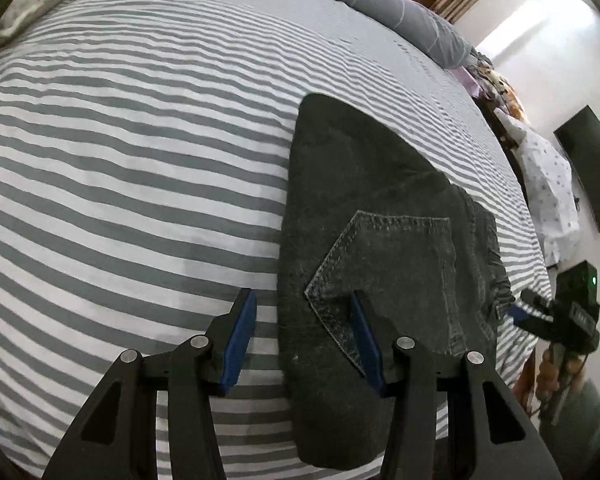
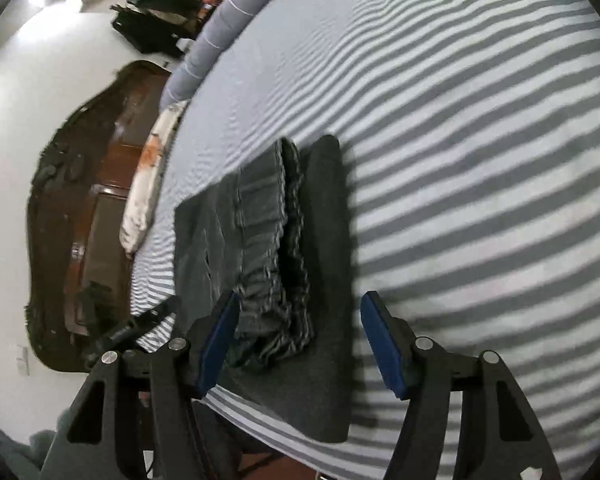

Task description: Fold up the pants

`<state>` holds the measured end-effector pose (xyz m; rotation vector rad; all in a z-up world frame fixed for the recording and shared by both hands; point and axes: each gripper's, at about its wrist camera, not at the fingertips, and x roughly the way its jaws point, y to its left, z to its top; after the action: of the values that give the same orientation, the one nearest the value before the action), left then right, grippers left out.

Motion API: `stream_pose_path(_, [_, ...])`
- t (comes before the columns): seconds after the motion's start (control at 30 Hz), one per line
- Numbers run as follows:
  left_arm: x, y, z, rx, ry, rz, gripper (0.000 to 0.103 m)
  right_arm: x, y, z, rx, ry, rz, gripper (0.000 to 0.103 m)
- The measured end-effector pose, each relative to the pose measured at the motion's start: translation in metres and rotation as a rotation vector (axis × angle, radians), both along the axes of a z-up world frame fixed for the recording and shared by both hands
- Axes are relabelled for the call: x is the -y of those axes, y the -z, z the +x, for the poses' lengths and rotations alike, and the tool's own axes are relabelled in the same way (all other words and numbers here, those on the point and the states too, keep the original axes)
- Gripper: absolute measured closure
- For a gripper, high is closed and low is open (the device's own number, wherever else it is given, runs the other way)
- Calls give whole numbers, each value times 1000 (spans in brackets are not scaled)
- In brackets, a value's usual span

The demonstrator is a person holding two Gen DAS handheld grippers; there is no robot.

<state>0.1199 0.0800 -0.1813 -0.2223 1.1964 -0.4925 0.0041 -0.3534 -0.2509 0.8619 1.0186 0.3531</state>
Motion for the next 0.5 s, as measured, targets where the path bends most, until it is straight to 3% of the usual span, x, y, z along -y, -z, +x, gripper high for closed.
stream_pose_path(0.27, [-3, 5, 11, 3, 26, -43, 53, -5, 19, 19, 48, -57, 128, 42])
stream_pose_path(0.5, [4, 7, 16, 27, 27, -57, 45, -27, 15, 36, 83, -116, 133, 41])
